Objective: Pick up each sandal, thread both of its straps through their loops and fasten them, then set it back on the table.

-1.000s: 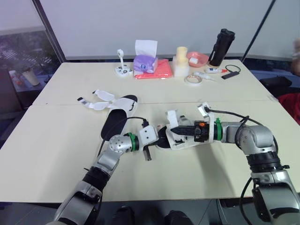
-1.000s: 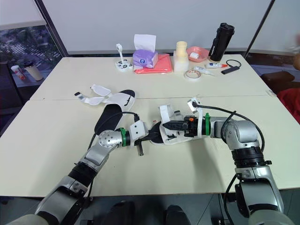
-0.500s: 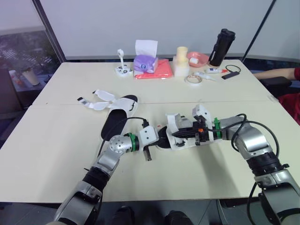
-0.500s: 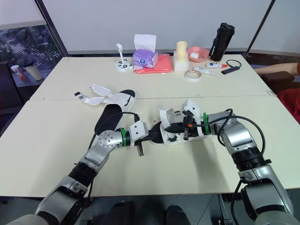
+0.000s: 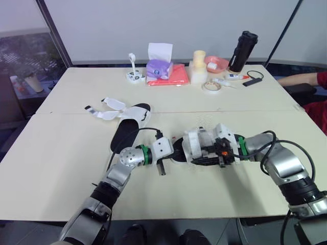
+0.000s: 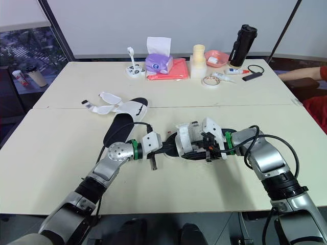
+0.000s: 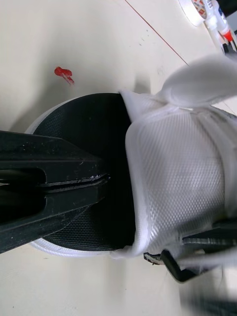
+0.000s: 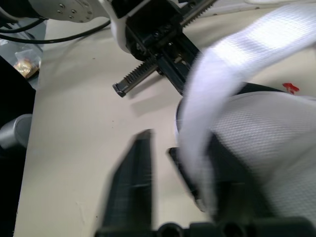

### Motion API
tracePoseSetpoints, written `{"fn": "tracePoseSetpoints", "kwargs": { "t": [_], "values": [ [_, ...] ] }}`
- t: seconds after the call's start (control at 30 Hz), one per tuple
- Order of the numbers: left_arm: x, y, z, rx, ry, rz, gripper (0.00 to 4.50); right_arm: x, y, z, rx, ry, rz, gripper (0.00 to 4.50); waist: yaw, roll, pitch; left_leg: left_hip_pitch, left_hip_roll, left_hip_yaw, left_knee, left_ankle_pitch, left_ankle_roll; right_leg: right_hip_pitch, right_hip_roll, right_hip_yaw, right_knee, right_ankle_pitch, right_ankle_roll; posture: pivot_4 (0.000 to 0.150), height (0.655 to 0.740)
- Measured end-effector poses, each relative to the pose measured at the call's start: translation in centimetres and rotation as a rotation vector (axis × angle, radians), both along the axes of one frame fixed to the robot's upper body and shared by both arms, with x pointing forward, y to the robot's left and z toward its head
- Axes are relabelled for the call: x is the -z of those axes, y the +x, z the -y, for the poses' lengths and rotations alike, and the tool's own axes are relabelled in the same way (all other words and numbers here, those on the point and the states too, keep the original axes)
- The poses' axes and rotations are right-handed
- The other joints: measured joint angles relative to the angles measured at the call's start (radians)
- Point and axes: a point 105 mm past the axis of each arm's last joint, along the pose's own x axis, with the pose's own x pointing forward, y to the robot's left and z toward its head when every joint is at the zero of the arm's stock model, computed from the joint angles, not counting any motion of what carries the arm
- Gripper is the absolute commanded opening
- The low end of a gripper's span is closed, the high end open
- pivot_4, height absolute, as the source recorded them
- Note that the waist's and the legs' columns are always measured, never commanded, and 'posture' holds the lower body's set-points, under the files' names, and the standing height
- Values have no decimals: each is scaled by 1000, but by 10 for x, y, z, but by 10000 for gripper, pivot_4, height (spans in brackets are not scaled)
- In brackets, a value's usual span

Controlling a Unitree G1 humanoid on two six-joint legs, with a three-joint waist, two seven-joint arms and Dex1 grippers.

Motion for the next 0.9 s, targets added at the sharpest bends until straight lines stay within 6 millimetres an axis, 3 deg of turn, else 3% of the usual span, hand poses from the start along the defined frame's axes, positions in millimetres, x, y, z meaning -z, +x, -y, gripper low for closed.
{"fn": "tracePoseSetpoints", "kwargs": {
  "t": [0.1,0.2,0.3,0.4,0.6,0.9],
  "values": [
    [0,0,0,-5,-1,1,0,-5,1,1,49,60,-31,44338,-2,0,0,0,0,0,0,0,0,0,0,0,0,0,0,1500,7400],
    [0,0,0,-4,-1,1,0,-21,4,13,152,150,-59,44338,-2,0,0,0,0,0,0,0,0,0,0,0,0,0,-1,1500,7400],
    [0,0,0,-1,-2,3,0,-35,-1,39,286,235,-121,44338,1,-1,0,0,1,0,-1,0,0,0,0,0,-2,0,-1,1500,7400],
    [0,-1,-1,3,0,3,0,-30,-18,58,383,321,-249,44338,1,0,0,0,1,0,-4,0,0,0,1,0,-3,0,-1,1500,7400],
    [0,-1,-2,9,4,-2,0,4,-45,38,388,295,-356,44338,-3,0,0,1,1,0,-4,0,0,0,2,1,-3,1,-1,1500,7400],
    [0,-1,-1,24,11,-5,0,19,-30,26,431,288,-281,44338,-2,0,0,1,1,0,-5,0,0,0,2,0,-3,1,-1,1500,7400]
  ]
}}
